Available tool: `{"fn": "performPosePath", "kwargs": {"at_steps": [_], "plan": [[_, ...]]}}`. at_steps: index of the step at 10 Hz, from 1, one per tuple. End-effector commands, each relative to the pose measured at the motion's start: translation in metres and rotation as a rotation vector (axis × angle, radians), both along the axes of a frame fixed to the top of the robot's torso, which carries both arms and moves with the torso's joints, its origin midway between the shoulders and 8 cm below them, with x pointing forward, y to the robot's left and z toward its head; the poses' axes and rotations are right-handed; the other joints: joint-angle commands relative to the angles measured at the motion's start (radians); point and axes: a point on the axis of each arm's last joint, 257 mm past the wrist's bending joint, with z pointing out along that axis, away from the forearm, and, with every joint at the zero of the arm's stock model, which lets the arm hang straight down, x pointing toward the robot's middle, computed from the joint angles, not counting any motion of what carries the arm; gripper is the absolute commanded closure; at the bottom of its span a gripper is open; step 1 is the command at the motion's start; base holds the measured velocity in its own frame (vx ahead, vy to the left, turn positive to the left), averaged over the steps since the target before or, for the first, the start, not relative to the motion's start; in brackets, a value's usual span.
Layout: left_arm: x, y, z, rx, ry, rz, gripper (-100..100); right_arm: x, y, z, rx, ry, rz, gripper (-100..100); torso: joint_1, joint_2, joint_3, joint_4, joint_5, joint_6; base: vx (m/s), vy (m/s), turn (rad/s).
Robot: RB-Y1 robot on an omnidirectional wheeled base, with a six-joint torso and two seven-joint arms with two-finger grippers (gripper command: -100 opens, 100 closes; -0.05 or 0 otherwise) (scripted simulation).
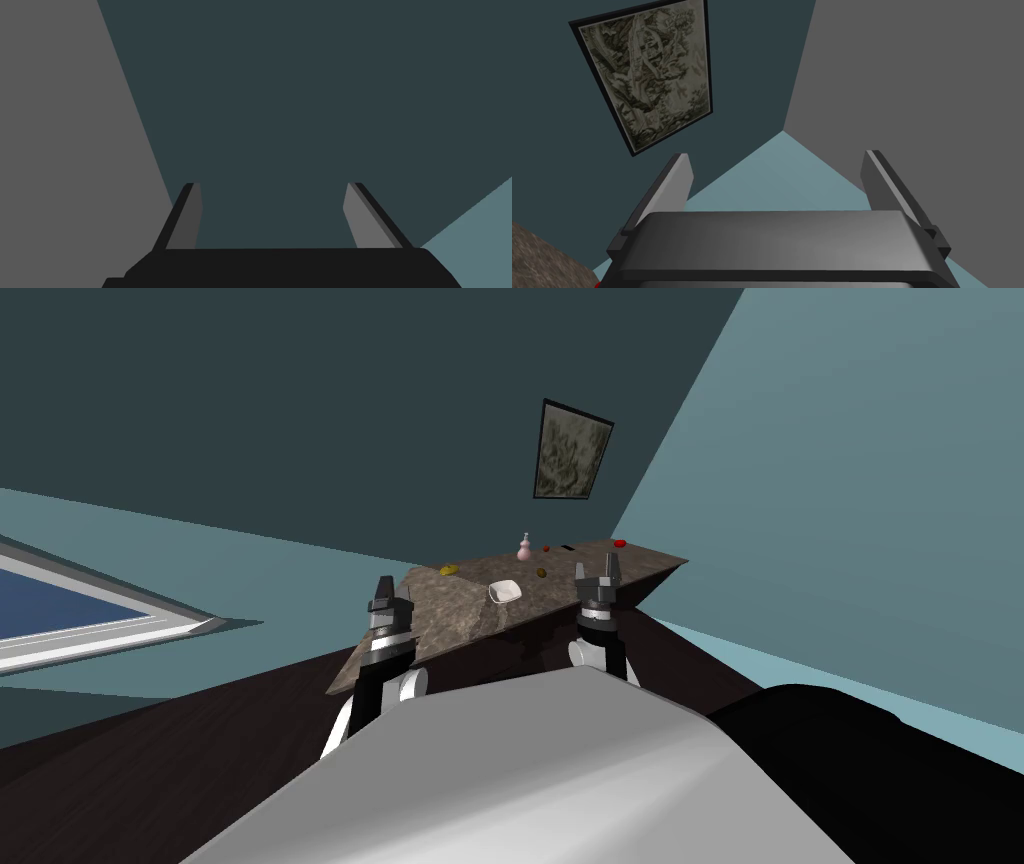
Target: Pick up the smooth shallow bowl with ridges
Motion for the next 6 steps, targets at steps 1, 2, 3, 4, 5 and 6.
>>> {"fn": "performPosePath", "kwargs": {"at_steps": [1, 2, 3, 4, 5, 6], "plan": [[0.003, -0.002, -0.002, 0.032, 0.018, -0.018, -100, 0.0, 0.0, 0.0, 0.0, 0.0, 0.0, 0, 0.0, 0.0, 0.0, 0.0, 0.0, 0.0, -0.025, -0.018, 0.005], [0.006, -0.003, -0.004, 0.051, 0.034, -0.031, -100, 0.0, 0.0, 0.0, 0.0, 0.0, 0.0, 0, -0.001, 0.001, 0.001, 0.0, 0.0, 0.0, -0.045, -0.045, 0.006], [0.01, -0.004, -0.006, 0.068, 0.053, -0.042, -100, 0.0, 0.0, 0.0, 0.0, 0.0, 0.0, 0, -0.002, 0.002, 0.001, 0.001, 0.0, 0.0, -0.038, -0.057, 0.009], [0.014, -0.003, -0.009, 0.081, 0.075, -0.051, -100, 0.0, 0.0, 0.0, 0.0, 0.0, 0.0, 0, -0.003, 0.002, 0.001, 0.001, -0.001, 0.0, -0.034, -0.067, 0.008], [0.019, -0.002, -0.013, 0.089, 0.099, -0.058, -100, 0.0, 0.0, 0.0, 0.0, 0.0, 0.0, 0, -0.004, 0.002, 0.001, 0.001, -0.001, 0.0, -0.026, -0.068, 0.011], [0.023, -0.001, -0.015, 0.094, 0.118, -0.064, -100, 0.0, 0.0, 0.0, 0.0, 0.0, 0.0, 0, -0.004, 0.002, 0.001, 0.0, -0.001, 0.0, -0.009, -0.083, 0.013]]}}
